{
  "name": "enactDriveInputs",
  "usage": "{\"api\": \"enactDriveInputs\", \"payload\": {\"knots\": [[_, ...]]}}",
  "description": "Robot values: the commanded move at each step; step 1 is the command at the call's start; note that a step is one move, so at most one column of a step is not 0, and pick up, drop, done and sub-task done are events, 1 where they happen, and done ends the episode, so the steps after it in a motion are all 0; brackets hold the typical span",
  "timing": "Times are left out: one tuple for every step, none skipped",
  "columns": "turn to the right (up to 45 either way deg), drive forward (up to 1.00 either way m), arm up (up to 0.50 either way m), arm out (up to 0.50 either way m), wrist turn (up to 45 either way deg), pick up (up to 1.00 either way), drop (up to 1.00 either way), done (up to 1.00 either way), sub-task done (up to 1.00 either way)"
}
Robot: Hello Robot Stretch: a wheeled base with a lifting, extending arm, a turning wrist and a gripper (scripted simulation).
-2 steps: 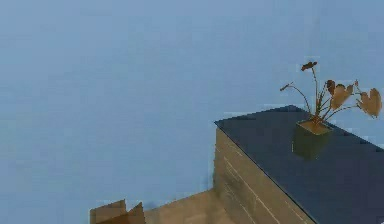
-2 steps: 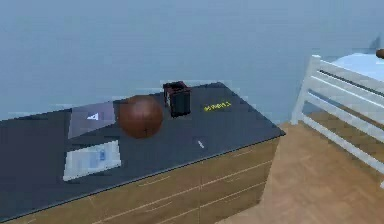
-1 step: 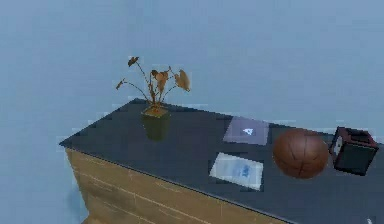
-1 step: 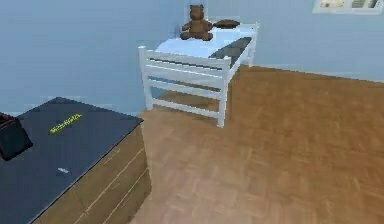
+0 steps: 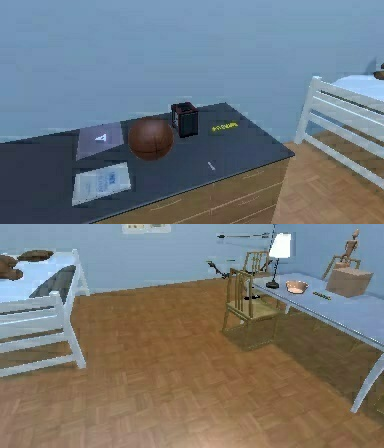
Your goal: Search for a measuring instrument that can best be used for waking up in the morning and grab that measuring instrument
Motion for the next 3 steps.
{"api": "enactDriveInputs", "payload": {"knots": [[18.0,0.0,0.0,0.0,0.0,0.0,0.0,0.0,0.0],[0.0,0.5,0.0,0.0,0.0,0.0,0.0,0.0,0.0],[-45.0,0.0,0.0,0.0,0.0,0.0,0.0,0.0,0.0]]}}
